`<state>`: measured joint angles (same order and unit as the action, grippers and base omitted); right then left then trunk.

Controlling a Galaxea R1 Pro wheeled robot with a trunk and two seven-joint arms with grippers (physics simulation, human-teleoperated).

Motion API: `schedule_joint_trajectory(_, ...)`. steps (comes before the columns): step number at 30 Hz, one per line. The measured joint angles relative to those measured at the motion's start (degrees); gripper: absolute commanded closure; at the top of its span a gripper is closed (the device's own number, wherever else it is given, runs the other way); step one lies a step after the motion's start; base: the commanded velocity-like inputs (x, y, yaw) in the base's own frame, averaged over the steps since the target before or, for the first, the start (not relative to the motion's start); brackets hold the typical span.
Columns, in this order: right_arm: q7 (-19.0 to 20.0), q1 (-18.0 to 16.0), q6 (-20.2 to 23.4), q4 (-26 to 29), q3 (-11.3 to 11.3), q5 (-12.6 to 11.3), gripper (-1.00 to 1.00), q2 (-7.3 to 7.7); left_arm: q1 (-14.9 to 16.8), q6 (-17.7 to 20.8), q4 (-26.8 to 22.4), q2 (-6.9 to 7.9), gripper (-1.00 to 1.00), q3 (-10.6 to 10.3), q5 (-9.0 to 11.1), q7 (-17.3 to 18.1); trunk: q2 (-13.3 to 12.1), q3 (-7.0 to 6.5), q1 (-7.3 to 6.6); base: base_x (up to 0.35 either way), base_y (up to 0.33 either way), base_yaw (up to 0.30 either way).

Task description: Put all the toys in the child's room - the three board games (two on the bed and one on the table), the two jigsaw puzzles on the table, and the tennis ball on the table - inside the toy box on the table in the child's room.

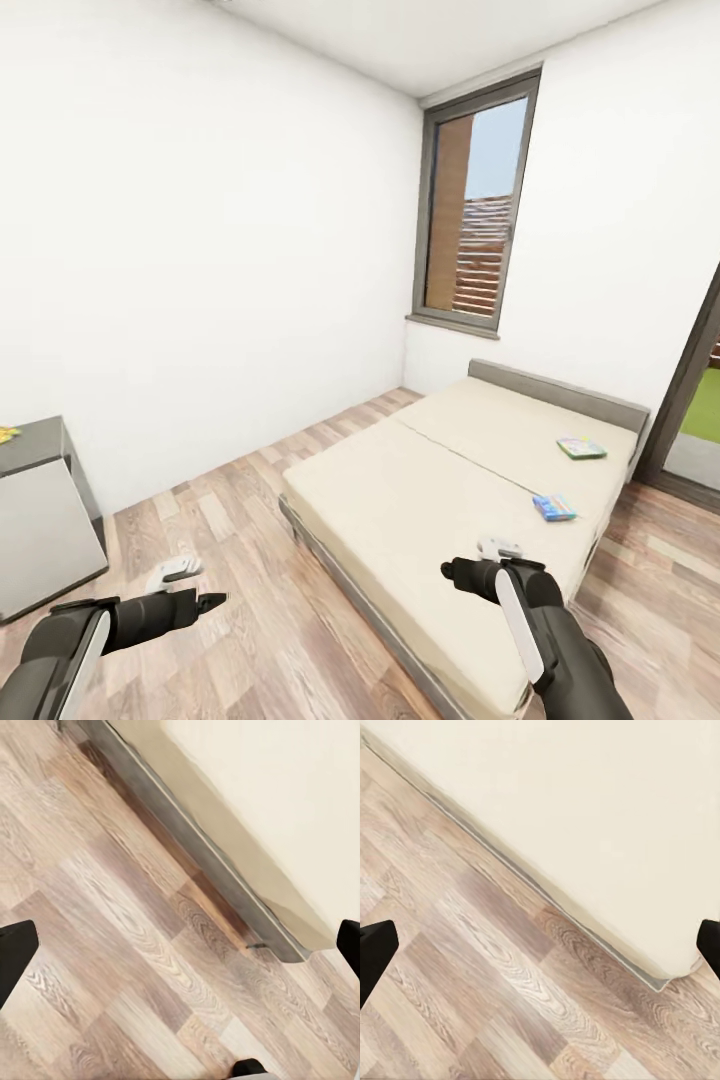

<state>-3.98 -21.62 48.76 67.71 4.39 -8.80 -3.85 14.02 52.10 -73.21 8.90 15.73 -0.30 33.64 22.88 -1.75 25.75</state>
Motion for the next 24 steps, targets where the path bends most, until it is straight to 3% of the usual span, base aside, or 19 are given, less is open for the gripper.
schedule_joint_trajectory(13,0.0,0.0,0.0,0.0,0.0,0.02,-1.0,0.0,0.0,0.0,0.0,-0.03,-1.0,-0.07,0.0,0.01,0.0,0.0,0.0,0.107,-0.134,0.292)
schedule_joint_trajectory(24,0.0,0.0,0.0,0.0,0.0,0.09,-1.0,0.01,0.0,-0.01,0.01,-0.08,-1.0,-0.07,-0.01,-0.02,0.0,0.0,0.01,0.021,-0.185,0.292)
